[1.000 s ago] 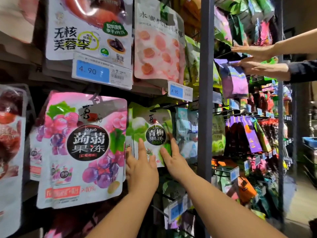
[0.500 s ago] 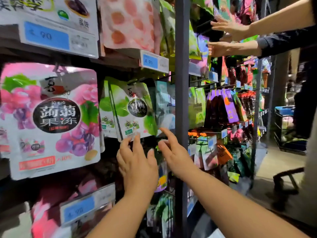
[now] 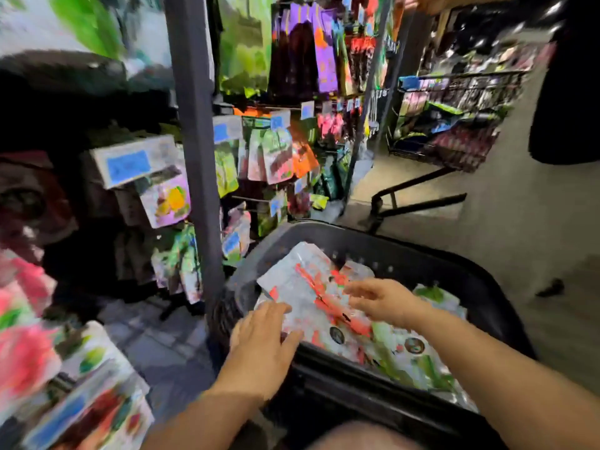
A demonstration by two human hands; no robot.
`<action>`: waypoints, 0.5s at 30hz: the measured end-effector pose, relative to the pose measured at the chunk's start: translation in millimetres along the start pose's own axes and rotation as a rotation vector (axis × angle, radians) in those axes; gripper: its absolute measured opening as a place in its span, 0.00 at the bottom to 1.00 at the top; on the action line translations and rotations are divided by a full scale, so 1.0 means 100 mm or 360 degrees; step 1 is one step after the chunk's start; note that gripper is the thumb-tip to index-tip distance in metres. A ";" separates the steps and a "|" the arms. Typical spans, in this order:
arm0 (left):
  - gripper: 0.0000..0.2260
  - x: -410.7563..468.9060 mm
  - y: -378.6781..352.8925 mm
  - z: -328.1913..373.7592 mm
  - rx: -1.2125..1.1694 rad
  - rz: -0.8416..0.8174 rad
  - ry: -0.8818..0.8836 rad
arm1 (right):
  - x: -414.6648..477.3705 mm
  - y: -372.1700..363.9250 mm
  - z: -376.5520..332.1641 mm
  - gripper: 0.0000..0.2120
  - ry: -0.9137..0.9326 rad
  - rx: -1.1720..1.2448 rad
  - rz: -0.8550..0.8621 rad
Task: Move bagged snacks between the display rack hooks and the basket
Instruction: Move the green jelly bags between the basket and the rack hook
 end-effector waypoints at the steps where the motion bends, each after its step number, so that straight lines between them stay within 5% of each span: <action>1: 0.23 -0.01 -0.07 -0.05 0.0072 -0.0014 -0.0077 | -0.06 0.01 0.19 0.15 -0.0080 -0.0108 -0.0104; 5: 0.16 0.01 -0.22 -0.18 0.0222 0.0127 -0.0408 | -0.21 0.03 0.62 0.19 -0.0324 -0.0396 -0.0396; 12: 0.21 0.06 -0.22 -0.12 0.0313 0.0029 -0.0409 | -0.20 0.06 1.03 0.43 -0.0632 -0.0532 -0.0256; 15: 0.23 0.09 -0.18 -0.09 0.0344 0.0024 -0.0432 | -0.17 0.09 1.09 0.46 -0.0748 -0.0675 -0.0222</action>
Point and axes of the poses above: each hand's wrist, its own x-axis towards the middle knuckle, its own y-axis out of the back of the hand, z = x × y, the point moved 1 cm from there along x, towards the middle knuckle, and after that the axes turned 4 degrees about -y, right-handed, at the moved point
